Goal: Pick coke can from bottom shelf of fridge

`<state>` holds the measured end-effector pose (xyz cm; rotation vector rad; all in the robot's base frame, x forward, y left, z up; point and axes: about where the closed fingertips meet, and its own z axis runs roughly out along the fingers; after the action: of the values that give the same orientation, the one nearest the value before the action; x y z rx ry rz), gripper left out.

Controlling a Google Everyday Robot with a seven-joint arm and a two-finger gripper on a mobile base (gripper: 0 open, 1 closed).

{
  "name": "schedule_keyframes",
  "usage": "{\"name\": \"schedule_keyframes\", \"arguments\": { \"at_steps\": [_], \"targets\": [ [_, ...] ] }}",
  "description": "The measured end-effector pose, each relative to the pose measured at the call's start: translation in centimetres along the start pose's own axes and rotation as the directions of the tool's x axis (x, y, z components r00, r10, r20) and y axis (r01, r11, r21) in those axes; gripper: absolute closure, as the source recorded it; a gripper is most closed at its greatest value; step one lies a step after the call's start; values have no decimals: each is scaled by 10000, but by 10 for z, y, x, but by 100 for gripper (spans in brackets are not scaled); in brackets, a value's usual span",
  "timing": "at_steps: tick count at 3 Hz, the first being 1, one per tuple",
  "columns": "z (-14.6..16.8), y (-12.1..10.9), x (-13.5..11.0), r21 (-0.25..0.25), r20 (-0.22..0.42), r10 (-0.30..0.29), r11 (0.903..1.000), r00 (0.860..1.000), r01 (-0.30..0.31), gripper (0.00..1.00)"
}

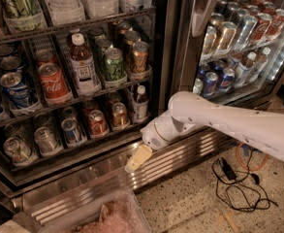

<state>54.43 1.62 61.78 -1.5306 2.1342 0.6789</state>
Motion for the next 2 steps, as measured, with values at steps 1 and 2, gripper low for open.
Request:
{"name": "schedule_keyframes", "arguments": {
  "at_steps": [1, 2],
  "targets": [
    [31, 0, -20, 209, 225, 124, 9997, 9997, -128, 0],
    [36, -1, -22, 177, 255, 146, 9997, 9996, -151, 0]
  ]
}}
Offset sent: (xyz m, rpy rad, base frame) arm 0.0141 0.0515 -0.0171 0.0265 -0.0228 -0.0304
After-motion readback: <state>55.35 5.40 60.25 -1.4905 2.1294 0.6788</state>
